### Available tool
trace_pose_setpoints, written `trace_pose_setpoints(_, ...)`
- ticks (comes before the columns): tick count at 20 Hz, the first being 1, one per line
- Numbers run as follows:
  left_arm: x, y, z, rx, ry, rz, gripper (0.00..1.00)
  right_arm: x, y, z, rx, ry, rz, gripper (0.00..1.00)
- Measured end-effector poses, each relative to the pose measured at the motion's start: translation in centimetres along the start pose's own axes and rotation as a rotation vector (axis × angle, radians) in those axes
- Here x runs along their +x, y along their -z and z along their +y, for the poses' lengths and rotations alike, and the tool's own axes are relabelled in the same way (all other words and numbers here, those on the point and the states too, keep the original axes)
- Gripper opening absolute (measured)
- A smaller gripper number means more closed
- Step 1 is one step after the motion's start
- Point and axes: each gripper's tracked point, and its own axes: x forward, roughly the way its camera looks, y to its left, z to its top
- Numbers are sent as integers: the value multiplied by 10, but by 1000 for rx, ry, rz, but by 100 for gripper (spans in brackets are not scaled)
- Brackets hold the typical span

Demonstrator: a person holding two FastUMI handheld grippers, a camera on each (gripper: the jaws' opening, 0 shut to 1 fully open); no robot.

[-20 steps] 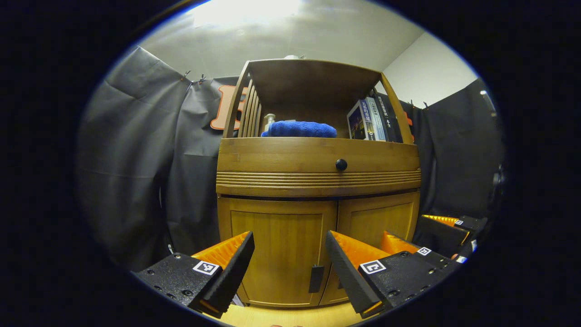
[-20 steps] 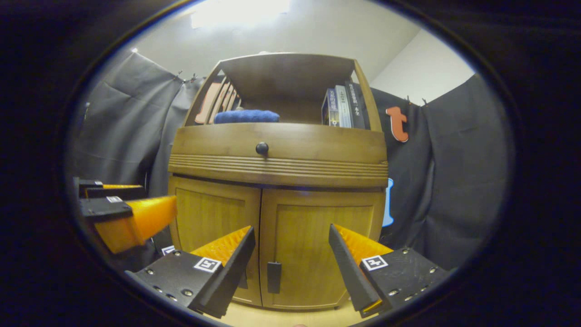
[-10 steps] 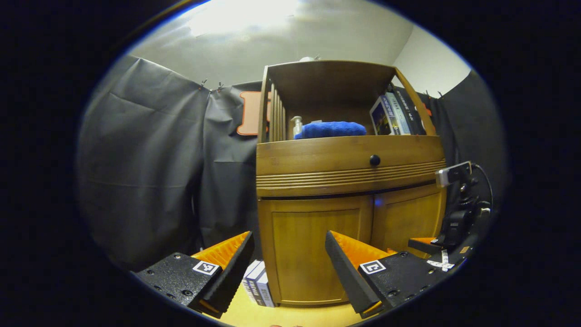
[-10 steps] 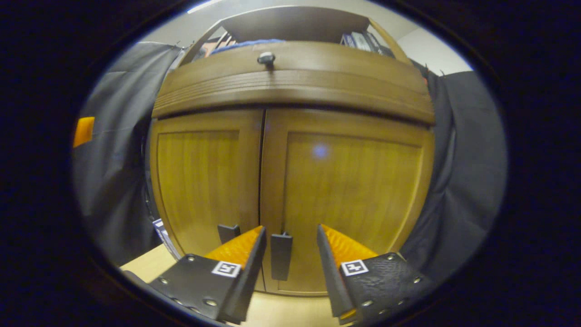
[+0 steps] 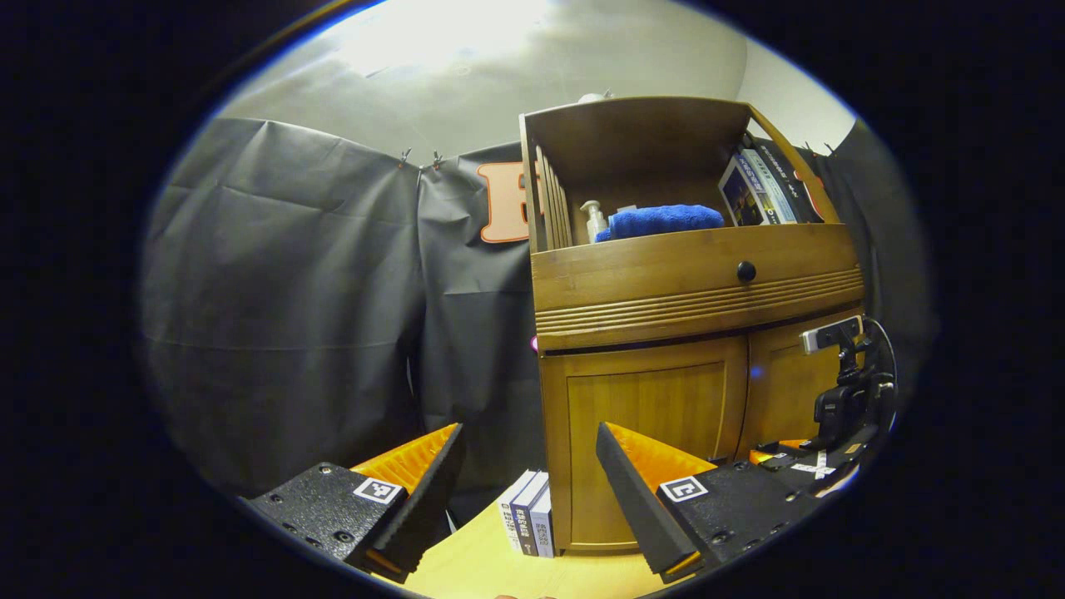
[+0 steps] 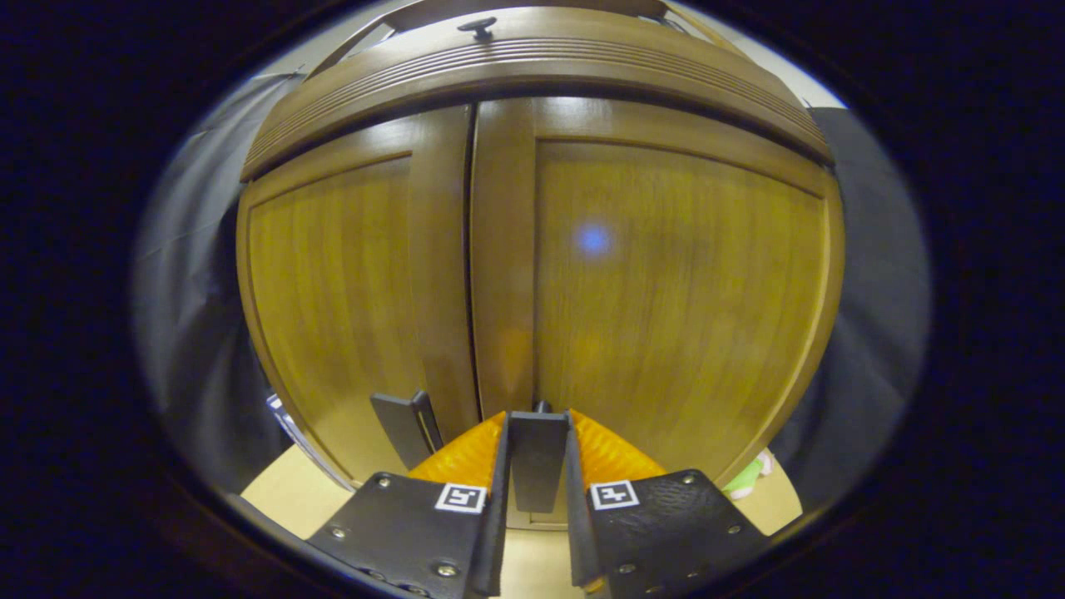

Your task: Open the right door of the double-door shoe cabinet with the right hand, and open the left door with the left hand.

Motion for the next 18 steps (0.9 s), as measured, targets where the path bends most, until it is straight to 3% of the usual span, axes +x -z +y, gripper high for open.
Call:
trace_pose_setpoints(2, -1, 2, -1, -10, 6, 9, 95, 0, 1, -2, 25, 28, -8, 26)
trace_pose_setpoints(18, -18, -1, -32, -15, 150, -4, 95, -66, 13, -24, 82, 112, -14, 26)
